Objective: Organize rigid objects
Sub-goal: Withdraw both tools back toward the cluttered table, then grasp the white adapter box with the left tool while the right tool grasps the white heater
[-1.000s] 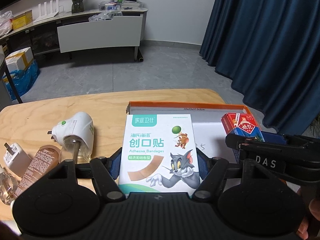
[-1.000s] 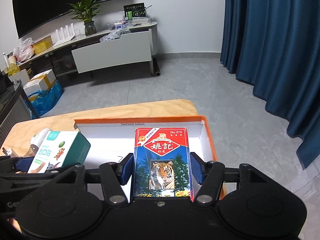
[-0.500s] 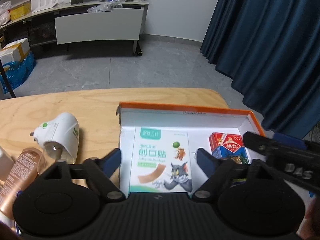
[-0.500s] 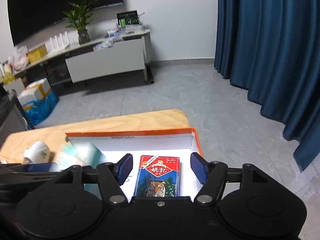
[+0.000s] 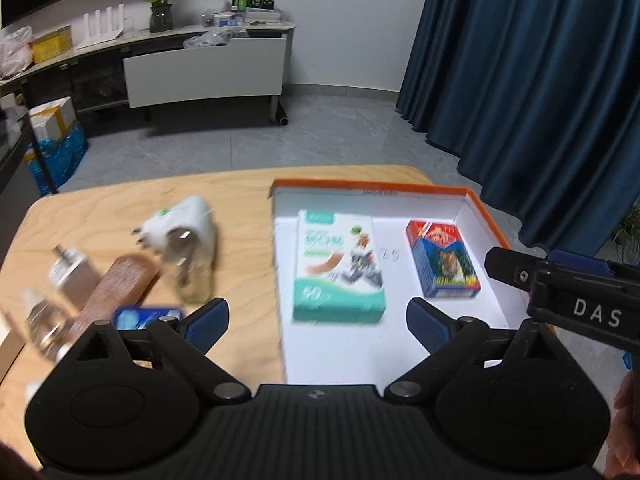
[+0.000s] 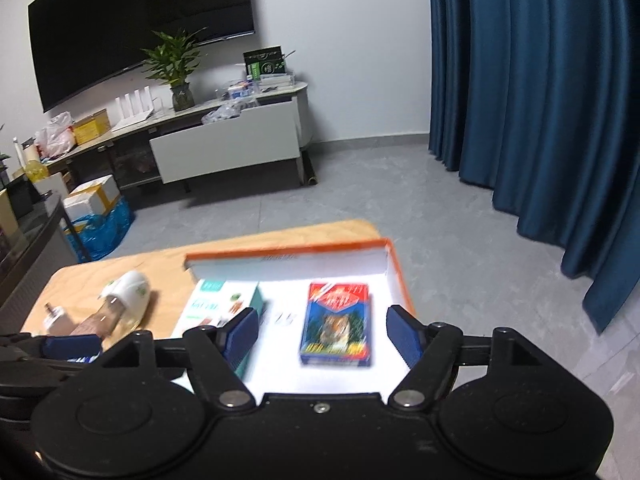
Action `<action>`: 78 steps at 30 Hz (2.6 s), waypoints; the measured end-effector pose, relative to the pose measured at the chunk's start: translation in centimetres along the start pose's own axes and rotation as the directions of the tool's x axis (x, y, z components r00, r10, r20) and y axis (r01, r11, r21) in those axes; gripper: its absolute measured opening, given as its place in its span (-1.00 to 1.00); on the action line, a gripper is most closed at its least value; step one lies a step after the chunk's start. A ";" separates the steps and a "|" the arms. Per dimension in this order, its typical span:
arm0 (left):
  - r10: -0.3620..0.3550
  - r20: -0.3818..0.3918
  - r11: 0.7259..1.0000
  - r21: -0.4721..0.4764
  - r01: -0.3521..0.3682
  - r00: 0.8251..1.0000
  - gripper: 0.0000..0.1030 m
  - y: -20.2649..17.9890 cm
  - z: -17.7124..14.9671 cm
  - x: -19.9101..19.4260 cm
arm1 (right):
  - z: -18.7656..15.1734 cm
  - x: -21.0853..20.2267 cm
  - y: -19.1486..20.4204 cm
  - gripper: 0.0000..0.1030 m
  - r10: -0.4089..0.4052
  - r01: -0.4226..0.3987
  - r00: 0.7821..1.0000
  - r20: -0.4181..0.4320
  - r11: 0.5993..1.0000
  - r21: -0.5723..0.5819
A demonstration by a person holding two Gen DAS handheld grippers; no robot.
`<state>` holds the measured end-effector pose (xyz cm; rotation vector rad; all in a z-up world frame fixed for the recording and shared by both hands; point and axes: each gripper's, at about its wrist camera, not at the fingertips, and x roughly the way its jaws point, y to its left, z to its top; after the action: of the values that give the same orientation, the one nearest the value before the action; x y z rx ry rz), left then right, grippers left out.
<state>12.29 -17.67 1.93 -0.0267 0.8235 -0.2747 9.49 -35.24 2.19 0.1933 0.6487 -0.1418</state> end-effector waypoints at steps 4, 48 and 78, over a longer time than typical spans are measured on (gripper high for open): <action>0.004 -0.003 0.999 -0.045 -0.004 1.000 0.91 1.5 -1.4 -1.7 | -1.2 -1.2 1.3 0.65 0.019 -0.019 1.000 -0.016 1.000 -0.012; 0.274 -0.005 0.881 -0.400 -0.253 0.962 0.92 21.5 -11.2 -12.5 | -8.3 0.0 21.5 0.73 0.417 -0.472 0.859 -0.295 0.869 -0.146; 0.265 0.036 0.962 0.052 -0.267 0.963 1.00 25.7 -4.9 -2.3 | -8.3 1.9 24.5 0.21 0.375 -0.445 0.877 -0.299 0.868 -0.218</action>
<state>13.13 8.13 -3.06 0.1321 0.7807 -0.0428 10.84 -9.67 -2.19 0.0714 0.8542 0.3974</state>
